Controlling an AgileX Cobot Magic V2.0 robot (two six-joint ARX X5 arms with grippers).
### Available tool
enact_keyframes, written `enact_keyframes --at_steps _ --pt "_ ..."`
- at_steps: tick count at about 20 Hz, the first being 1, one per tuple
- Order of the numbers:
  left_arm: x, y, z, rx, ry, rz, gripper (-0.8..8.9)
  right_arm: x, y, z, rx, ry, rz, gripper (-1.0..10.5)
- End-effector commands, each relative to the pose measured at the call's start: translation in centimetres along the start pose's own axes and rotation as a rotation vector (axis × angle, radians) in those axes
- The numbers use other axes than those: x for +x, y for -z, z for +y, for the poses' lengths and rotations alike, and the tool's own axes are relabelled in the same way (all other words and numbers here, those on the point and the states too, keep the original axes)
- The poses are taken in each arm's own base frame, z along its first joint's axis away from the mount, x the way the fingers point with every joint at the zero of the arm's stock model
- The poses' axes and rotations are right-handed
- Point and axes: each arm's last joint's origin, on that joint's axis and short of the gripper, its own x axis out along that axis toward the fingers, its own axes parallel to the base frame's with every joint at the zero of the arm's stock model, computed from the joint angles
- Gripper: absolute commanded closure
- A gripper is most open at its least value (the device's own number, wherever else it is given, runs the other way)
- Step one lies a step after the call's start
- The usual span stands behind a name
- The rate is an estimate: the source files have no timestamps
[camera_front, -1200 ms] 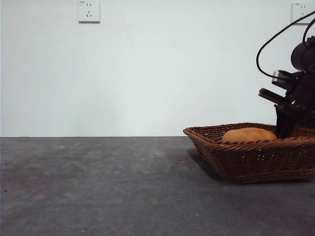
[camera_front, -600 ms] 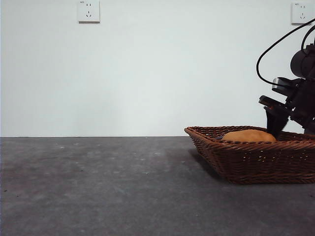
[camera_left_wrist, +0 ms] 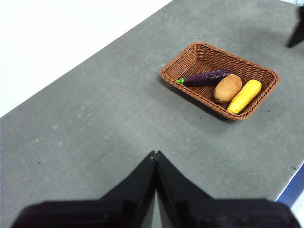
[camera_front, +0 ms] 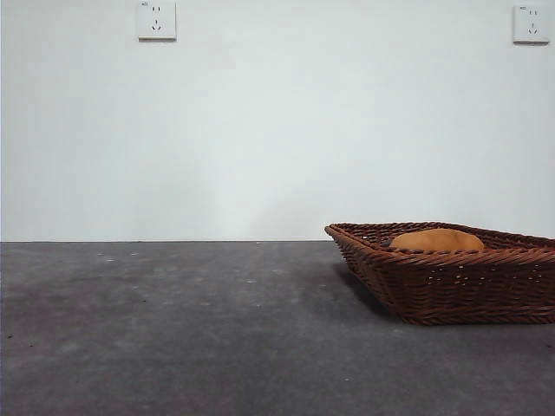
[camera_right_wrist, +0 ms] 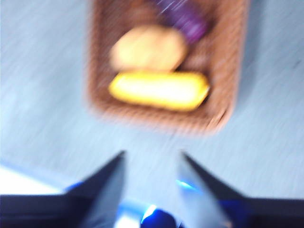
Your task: Help me put the vegetables on the table into the basket
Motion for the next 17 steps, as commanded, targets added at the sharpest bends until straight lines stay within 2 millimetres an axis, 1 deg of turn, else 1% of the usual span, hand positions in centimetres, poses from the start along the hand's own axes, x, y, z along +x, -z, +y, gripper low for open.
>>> enact_keyframes --at_steps 1,4,6,8,10,13,17 --pt "-0.1 0.0 0.0 -0.007 -0.005 -0.002 8.19 -2.3 2.2 1.5 -0.080 -0.004 -0.063 9.6" --pt "-0.1 0.0 0.0 -0.007 -0.005 -0.002 8.19 -4.8 4.8 2.9 -0.106 0.008 -0.151 9.6" --pt "-0.1 0.0 0.0 -0.007 -0.005 -0.002 8.18 -5.8 6.2 3.4 -0.110 0.012 -0.189 9.6" --pt "-0.1 0.0 0.0 -0.007 -0.005 -0.002 8.18 -6.5 7.0 3.8 -0.126 0.017 -0.225 9.6" --pt "-0.1 0.0 0.0 -0.007 -0.005 -0.002 8.18 -6.7 7.4 4.0 -0.129 0.017 -0.239 9.6" --pt "0.1 0.0 0.0 -0.007 -0.004 0.003 8.17 -6.7 7.4 4.0 -0.074 0.016 -0.240 9.5" --pt "0.7 -0.2 0.1 -0.008 0.000 0.018 8.17 -6.1 6.6 3.5 -0.063 0.033 -0.204 9.5"
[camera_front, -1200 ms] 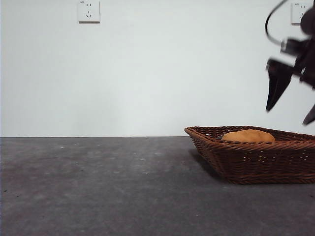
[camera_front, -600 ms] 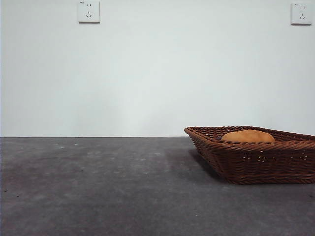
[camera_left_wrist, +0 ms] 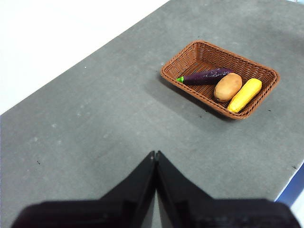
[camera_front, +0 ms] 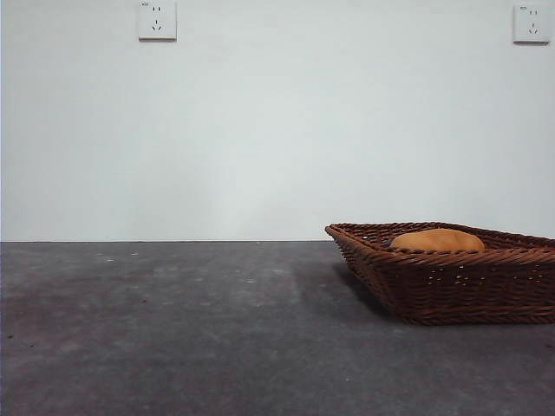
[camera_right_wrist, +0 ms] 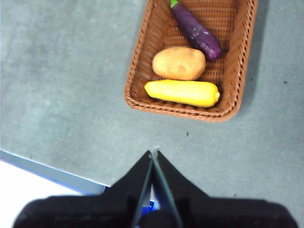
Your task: Help me put the vegetables on the table into the basket
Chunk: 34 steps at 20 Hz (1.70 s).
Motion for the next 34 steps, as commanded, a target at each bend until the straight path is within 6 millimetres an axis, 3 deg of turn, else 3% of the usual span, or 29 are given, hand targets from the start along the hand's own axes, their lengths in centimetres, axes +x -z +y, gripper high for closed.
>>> enact_keyframes --at_steps 1,10,16,19,23,25,27,30,34 --pt "0.3 -0.1 0.1 -0.008 -0.002 0.009 8.17 0.6 -0.2 -0.3 0.027 0.016 0.047 9.5" --pt "1.2 -0.4 0.2 -0.010 0.004 0.032 8.17 4.1 -2.4 -2.3 0.074 0.091 0.186 9.5" --pt "1.6 -0.9 0.4 -0.007 -0.004 0.004 8.17 6.2 -4.7 -3.5 0.046 0.104 0.112 9.5" --pt "0.2 -1.7 0.5 0.033 -0.048 -0.148 8.17 6.9 -6.1 -3.9 0.013 0.112 0.021 9.5" --pt "-3.0 -1.6 1.3 0.148 -0.271 -0.339 8.17 7.3 -7.6 -4.2 -0.033 0.123 -0.104 9.5" --pt "-3.6 -0.1 1.2 0.135 -0.342 -0.394 8.17 7.2 -8.1 -4.2 -0.051 0.127 -0.153 9.5" --pt "-2.6 2.6 0.9 0.134 -0.410 -0.444 8.17 7.1 -8.5 -4.2 -0.065 0.130 -0.191 9.5" --pt "1.8 8.3 0.8 0.124 -0.522 -0.493 8.17 7.1 -8.7 -4.2 -0.074 0.132 -0.215 9.5" --pt "8.4 16.4 0.2 -0.006 -0.500 -0.509 8.17 7.1 -8.8 -4.2 -0.074 0.132 -0.216 9.5"
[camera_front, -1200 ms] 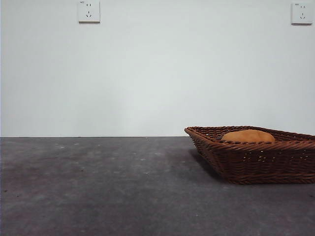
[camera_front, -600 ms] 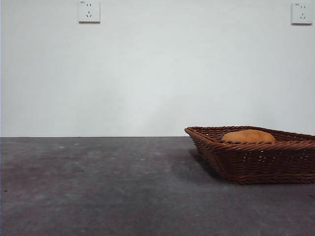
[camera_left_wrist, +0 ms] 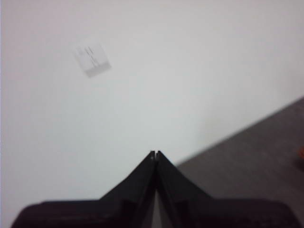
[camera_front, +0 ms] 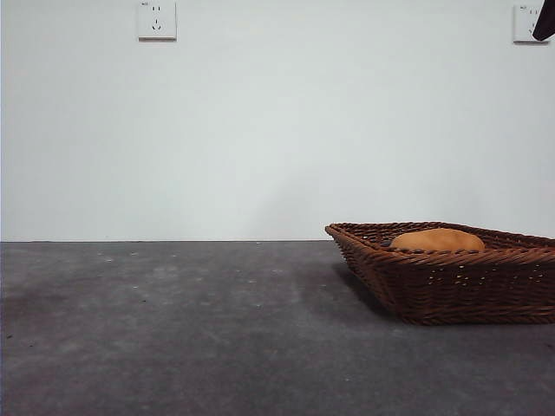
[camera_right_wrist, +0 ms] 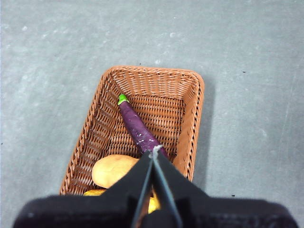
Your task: Help me put the vegetables on the table into the basket
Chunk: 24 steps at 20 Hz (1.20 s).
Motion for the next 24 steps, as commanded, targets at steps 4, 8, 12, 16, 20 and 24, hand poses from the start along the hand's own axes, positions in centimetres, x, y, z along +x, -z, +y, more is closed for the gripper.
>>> enact_keyframes --at_steps 4,8,12,16,20,24 --pt "0.1 11.6 -4.0 -0.197 -0.002 0.153 8.17 0.2 0.0 -0.1 0.005 0.001 -0.001 9.5" --pt "-0.3 15.9 -5.4 -0.273 -0.057 0.211 8.17 0.2 0.0 -0.1 0.005 0.001 -0.001 9.5" --pt "-0.4 17.7 -6.0 -0.335 -0.075 0.255 8.17 0.2 0.0 -0.1 0.005 0.001 -0.001 9.5" --pt "-0.5 18.3 -6.3 -0.357 -0.064 0.296 8.17 0.2 0.0 -0.1 0.005 0.001 -0.001 9.5" --pt "-0.4 18.3 -6.3 -0.357 -0.059 0.293 8.17 0.2 0.0 -0.1 0.005 0.001 -0.001 9.5" --pt "-0.4 18.3 -6.3 -0.358 -0.060 0.297 8.17 0.2 0.0 -0.1 0.005 0.001 -0.001 9.5"
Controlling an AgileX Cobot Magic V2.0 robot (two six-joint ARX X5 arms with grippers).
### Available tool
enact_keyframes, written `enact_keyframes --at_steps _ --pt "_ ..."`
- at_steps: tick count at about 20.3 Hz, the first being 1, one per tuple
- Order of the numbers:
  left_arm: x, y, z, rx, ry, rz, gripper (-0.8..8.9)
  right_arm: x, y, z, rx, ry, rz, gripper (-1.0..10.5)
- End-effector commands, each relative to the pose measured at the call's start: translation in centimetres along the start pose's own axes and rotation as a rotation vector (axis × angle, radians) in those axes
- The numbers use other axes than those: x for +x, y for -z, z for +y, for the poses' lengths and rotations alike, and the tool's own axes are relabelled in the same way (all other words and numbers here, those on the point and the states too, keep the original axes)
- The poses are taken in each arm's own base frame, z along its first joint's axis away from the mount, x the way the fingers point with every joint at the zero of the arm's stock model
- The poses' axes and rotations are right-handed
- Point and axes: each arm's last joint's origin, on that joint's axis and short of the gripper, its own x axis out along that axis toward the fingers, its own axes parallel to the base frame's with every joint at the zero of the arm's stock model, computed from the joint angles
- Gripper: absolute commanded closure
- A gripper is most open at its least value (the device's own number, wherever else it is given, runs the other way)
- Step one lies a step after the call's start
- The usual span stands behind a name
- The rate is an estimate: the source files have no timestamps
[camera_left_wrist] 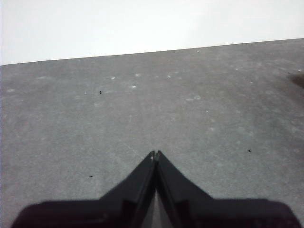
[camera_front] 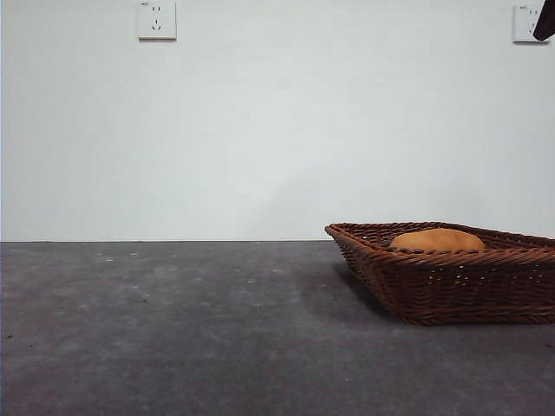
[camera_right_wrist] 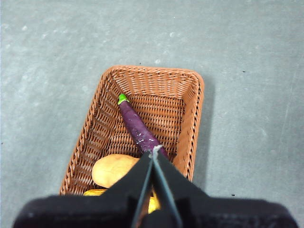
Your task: Help me put the vegetables on the table into the basket
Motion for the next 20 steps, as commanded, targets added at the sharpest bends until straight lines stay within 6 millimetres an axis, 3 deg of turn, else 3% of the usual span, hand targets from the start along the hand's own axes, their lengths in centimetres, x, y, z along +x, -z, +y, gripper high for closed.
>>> enact_keyframes --at_steps 1,12,15,20 --pt "0.1 0.3 0.0 -0.005 0.002 0.005 8.17 0.2 0.0 -0.1 0.005 0.001 -0.001 9.5" --pt "0.2 0.4 0.0 -0.007 0.003 0.018 8.17 -0.8 0.0 0.1 -0.003 0.050 -0.025 9.5" --pt "0.2 0.4 0.0 -0.007 0.003 0.018 8.17 -2.7 0.2 0.6 -0.022 0.066 -0.083 9.5" --pt "0.2 0.4 0.0 -0.007 0.003 0.018 8.17 -7.1 1.0 1.3 -0.030 0.320 -0.198 9.5"
